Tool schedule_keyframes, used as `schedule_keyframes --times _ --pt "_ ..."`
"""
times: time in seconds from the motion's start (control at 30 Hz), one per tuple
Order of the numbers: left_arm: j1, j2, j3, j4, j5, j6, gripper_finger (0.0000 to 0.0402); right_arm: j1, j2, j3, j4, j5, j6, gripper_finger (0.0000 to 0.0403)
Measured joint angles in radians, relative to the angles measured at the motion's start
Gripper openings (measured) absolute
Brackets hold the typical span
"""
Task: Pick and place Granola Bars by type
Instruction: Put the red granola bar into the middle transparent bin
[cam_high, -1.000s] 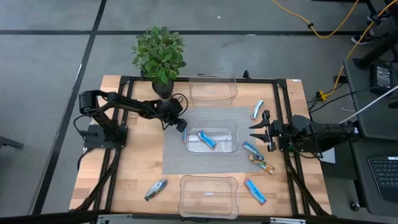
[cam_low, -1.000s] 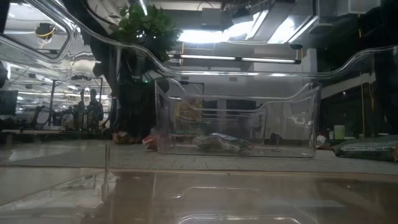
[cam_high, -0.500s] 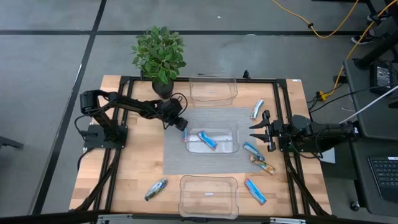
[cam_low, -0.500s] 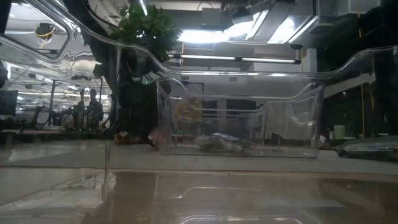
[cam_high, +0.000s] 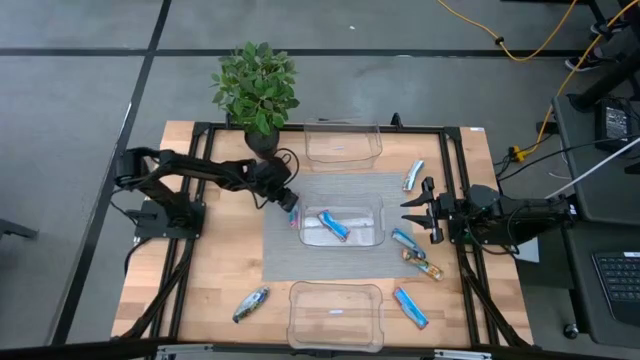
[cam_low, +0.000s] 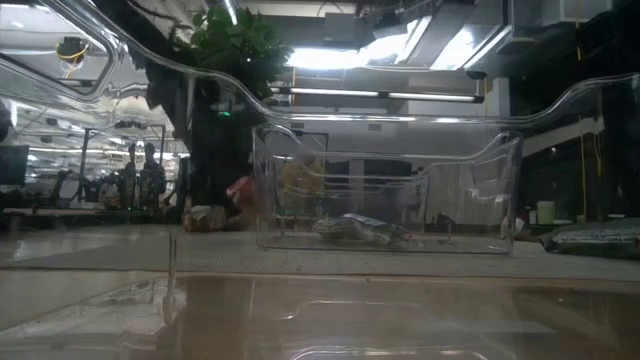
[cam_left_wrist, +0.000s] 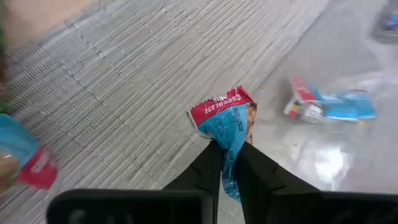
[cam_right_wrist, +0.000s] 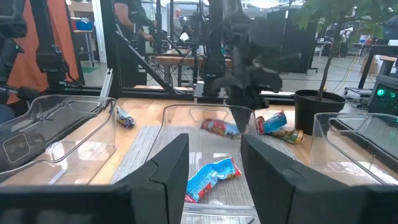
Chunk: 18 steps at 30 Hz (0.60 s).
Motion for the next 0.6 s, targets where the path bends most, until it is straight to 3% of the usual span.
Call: schedule_keyframes --times 0.33,0.6 --pt "0.000 -0.223 0.000 -0.192 -0.060 0.028 0.0027 0.000 0.000 0.000 0.000 0.000 0.000 0.0149" --pt "-0.009 -0.410 0.000 -0.236 -0.096 0.068 0.0026 0.000 0.000 0.000 0.000 0.000 0.000 0.0149"
